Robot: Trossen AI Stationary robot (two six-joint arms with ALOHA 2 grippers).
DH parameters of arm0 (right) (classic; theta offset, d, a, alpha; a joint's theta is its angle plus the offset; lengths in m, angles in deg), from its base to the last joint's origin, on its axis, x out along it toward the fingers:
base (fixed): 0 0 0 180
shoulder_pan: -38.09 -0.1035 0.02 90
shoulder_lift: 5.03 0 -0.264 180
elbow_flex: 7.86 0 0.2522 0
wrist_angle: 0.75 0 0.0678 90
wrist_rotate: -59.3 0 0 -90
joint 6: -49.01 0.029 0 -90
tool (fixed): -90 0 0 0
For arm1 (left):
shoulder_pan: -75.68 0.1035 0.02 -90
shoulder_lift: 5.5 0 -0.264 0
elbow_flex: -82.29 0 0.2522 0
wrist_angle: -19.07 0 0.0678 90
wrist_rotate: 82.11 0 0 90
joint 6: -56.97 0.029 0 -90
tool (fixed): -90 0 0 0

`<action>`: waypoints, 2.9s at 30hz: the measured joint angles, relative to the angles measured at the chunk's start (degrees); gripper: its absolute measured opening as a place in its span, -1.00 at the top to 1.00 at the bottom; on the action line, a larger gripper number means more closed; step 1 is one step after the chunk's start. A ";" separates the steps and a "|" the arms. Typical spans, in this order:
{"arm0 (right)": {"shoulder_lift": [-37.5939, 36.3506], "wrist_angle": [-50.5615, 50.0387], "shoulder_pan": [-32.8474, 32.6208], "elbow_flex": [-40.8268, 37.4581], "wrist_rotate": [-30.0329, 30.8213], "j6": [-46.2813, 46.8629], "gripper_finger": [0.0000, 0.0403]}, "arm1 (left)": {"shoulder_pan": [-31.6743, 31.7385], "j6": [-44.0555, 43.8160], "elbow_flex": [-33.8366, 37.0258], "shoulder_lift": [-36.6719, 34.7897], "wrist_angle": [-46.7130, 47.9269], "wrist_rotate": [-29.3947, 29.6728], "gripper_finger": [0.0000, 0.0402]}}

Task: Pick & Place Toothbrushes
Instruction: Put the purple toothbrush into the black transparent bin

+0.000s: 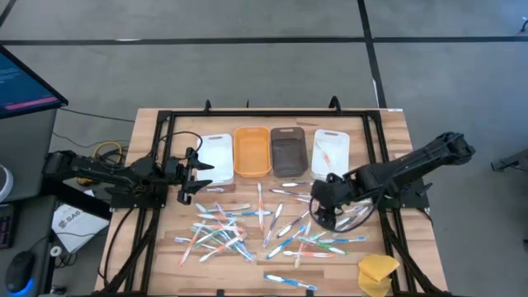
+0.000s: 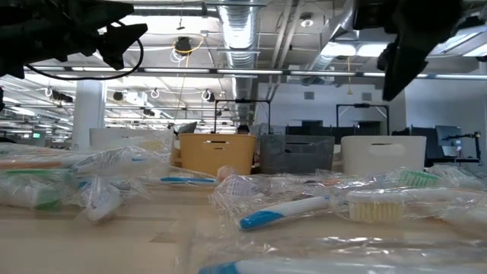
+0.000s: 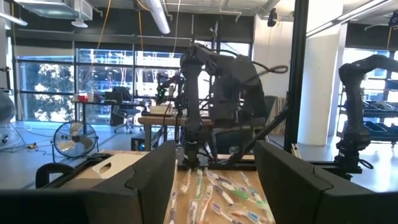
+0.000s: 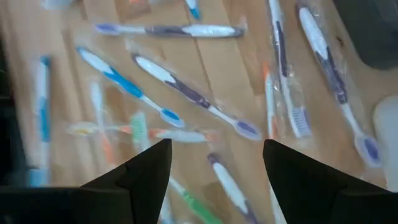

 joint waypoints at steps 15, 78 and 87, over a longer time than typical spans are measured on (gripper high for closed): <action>23.50 6.59 0.17 13.10 0.55 -23.75 -0.24 | 0.01 1.52 0.01 2.18 -0.12 0.00 -0.06; 45.91 -32.25 2.56 42.98 0.63 -21.67 0.98 | 0.00 5.87 0.01 2.06 -6.13 2.08 -0.06; 44.78 -46.13 1.23 54.55 6.37 -15.93 0.99 | 0.00 5.56 0.00 2.06 -6.07 2.08 -0.06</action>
